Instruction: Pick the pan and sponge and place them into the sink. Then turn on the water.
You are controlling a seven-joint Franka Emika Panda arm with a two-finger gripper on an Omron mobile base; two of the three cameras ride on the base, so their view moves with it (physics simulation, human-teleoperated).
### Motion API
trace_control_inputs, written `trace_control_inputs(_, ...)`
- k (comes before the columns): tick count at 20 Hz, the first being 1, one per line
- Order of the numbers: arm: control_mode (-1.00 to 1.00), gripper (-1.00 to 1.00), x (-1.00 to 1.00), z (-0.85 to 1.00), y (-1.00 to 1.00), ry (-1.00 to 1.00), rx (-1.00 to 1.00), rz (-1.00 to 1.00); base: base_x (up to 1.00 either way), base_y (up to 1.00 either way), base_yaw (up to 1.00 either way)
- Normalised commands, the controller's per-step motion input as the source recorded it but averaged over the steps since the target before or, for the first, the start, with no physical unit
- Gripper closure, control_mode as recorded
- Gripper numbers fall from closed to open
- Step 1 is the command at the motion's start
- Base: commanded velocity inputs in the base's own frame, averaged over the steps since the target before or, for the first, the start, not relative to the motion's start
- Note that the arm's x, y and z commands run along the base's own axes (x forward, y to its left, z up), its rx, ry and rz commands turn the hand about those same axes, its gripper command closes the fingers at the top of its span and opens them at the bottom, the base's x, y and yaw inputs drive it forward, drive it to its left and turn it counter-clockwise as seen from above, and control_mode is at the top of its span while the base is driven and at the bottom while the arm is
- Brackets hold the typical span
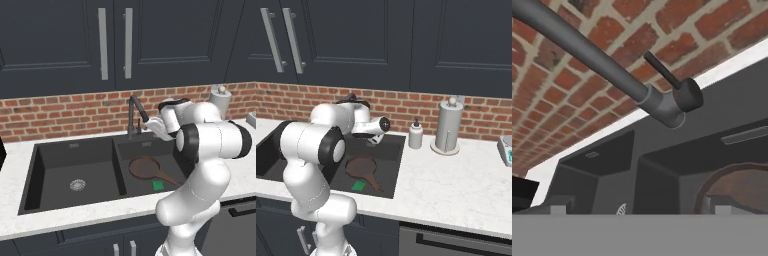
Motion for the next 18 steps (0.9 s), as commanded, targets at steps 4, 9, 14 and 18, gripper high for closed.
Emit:
trace_control_inputs(4,-1.00,-1.00,0.21,-0.05,0.00,0.00,0.02,0.00,0.00,0.00,0.00)
trace_control_inputs(9,-1.00,-1.00,0.22,-0.06,0.00,0.00,0.02,0.00,0.00,0.00,0.00)
trace_control_inputs(14,-1.00,-1.00,0.24,-0.09,0.00,0.00,0.02,0.00,0.00,0.00,0.00)
trace_control_inputs(18,-1.00,-1.00,0.25,-0.14,0.00,0.00,0.00,0.00,0.00,0.00,0.00)
